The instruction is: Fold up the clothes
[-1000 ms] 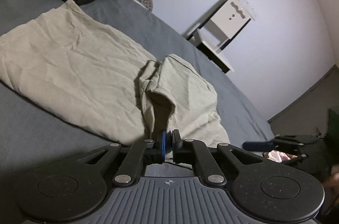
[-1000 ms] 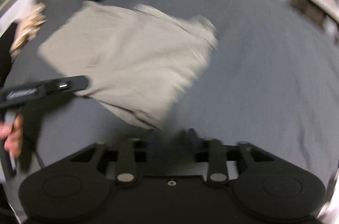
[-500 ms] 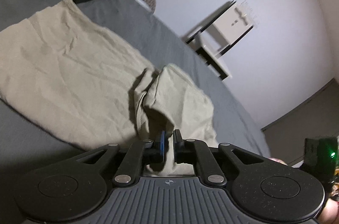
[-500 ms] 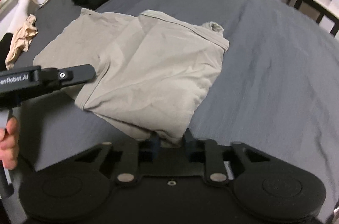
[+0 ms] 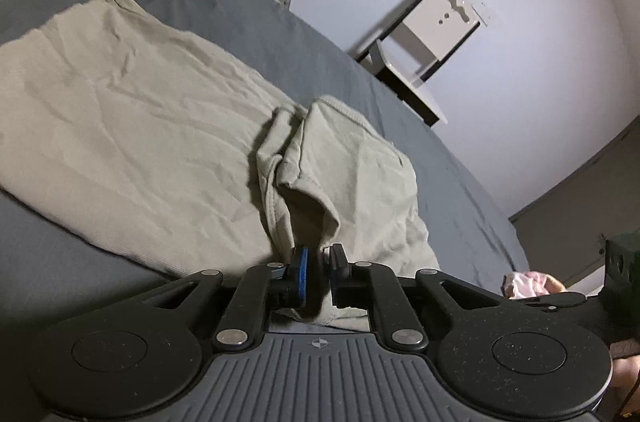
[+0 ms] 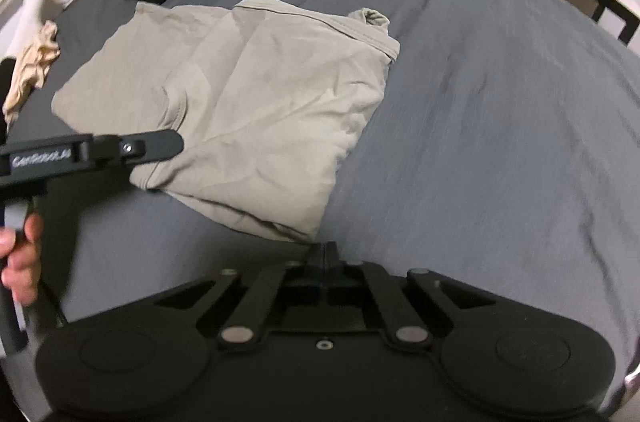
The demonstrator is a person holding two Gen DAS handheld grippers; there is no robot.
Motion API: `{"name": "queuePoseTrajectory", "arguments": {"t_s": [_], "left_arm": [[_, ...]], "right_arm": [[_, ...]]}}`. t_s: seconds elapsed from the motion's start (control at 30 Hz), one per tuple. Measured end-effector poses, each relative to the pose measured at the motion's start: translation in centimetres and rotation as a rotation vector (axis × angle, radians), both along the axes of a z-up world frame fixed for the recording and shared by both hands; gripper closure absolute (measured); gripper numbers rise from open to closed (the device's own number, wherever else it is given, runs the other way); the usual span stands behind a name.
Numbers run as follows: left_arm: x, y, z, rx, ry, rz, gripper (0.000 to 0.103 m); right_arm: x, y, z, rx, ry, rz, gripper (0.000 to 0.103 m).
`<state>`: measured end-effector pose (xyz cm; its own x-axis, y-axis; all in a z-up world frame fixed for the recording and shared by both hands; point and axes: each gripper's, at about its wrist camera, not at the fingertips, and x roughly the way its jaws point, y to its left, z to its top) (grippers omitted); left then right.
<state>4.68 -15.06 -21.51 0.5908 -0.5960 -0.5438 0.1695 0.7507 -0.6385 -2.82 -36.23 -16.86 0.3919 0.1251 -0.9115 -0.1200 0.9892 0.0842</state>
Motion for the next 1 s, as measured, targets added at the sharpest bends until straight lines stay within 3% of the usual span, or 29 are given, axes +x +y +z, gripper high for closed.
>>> {"name": "queuePoseTrajectory", "arguments": {"t_s": [0.03,0.1,0.2,0.27,0.33,0.4,0.43,0.5,0.6,0.67,0.73,0.83,1.0], "left_arm": [[0.0,0.1,0.1,0.000,-0.006,0.004,0.094],[0.1,0.3,0.3,-0.001,-0.018,0.011,0.094],[0.2,0.6,0.6,-0.006,-0.032,0.028,0.093],[0.7,0.9,0.7,-0.019,-0.024,0.056,0.083],[1.2,1.2,0.8,-0.033,-0.017,0.084,0.043],[1.7,1.5,0.9,-0.046,-0.010,0.113,0.022],[2.0,1.5,1.0,-0.038,-0.010,0.115,0.020],[2.7,1.0,1.3,0.003,-0.019,0.100,0.021],[3.7,0.5,1.5,-0.010,-0.019,0.058,0.021],[4.3,0.1,1.6,0.008,-0.001,0.041,0.032],[4.8,-0.2,1.3,0.008,0.032,0.023,0.049],[5.3,-0.4,1.0,0.037,0.052,0.008,0.061],[5.0,-0.6,1.6,0.141,0.007,-0.042,0.084]], "right_arm": [[-0.1,0.1,0.1,-0.012,-0.005,0.015,0.096],[-0.4,0.6,0.7,-0.049,-0.030,0.059,0.071],[-0.3,1.1,1.1,-0.052,-0.034,0.081,0.066],[-0.3,1.4,1.4,-0.053,-0.037,0.095,0.061],[-0.2,1.8,1.6,-0.055,-0.040,0.110,0.058],[-0.1,2.1,1.9,-0.057,-0.043,0.124,0.057],[-0.1,2.2,2.0,-0.057,-0.044,0.132,0.057],[0.0,2.3,2.1,-0.050,-0.041,0.130,0.056],[0.0,2.1,2.0,-0.031,-0.032,0.114,0.055],[-0.1,1.9,2.0,-0.028,-0.032,0.106,0.054],[0.0,1.8,2.0,-0.031,-0.037,0.101,0.053],[0.2,1.4,2.1,-0.032,-0.042,0.086,0.052],[0.3,1.2,2.2,-0.027,-0.040,0.075,0.051]]}}
